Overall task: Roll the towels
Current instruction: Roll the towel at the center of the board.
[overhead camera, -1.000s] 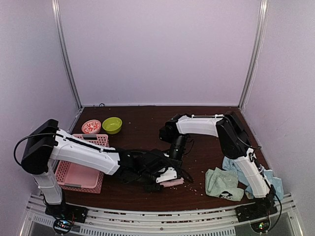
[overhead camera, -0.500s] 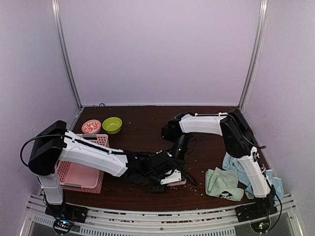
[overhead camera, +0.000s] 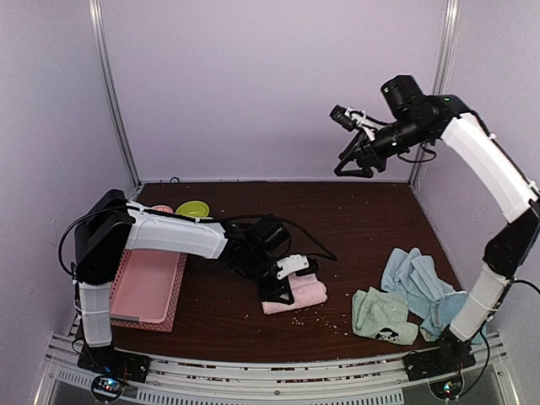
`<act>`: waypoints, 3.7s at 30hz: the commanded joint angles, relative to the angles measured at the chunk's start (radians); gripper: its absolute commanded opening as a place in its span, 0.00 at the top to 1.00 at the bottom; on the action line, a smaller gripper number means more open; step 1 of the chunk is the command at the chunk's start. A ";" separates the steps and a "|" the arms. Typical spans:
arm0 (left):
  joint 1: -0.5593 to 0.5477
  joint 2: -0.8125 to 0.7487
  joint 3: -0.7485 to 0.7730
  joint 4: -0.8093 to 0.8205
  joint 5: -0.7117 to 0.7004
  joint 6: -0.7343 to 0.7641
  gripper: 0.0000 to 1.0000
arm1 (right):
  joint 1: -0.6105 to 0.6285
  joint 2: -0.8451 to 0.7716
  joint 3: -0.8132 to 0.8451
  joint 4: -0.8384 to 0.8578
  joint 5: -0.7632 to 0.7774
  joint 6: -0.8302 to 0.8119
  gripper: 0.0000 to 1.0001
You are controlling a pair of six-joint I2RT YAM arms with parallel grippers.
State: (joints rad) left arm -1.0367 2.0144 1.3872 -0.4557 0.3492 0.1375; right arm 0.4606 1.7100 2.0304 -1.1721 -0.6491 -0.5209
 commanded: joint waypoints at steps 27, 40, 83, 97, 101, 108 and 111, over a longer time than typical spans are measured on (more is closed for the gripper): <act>0.193 0.272 0.143 -0.106 0.558 -0.133 0.88 | 0.602 -0.144 -1.043 0.803 0.688 -0.203 0.34; 0.193 0.206 0.153 -0.123 0.422 -0.102 0.72 | 0.601 0.046 -1.030 0.768 0.605 -0.287 0.78; -0.296 -0.244 -0.137 -0.062 -0.701 0.141 0.36 | 0.397 0.771 -0.138 -0.175 0.044 -0.177 0.87; -0.295 -0.056 -0.113 0.019 -0.639 0.175 0.47 | 0.395 0.752 -0.154 -0.160 0.034 -0.178 0.86; -0.292 -0.045 -0.109 0.015 -0.611 0.171 0.59 | 0.389 0.726 -0.144 -0.182 0.016 -0.196 0.80; -0.249 -0.045 -0.105 -0.032 -0.517 0.150 0.71 | 0.306 0.456 -0.084 -0.170 0.008 -0.182 0.47; -0.210 -0.050 -0.093 -0.054 -0.426 0.133 0.72 | 0.235 0.327 -0.024 -0.132 -0.007 -0.090 0.45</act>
State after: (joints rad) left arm -1.2877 1.9453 1.2747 -0.4732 -0.2394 0.2962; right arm 0.7914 2.2471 1.9182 -1.3739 -0.6819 -0.6941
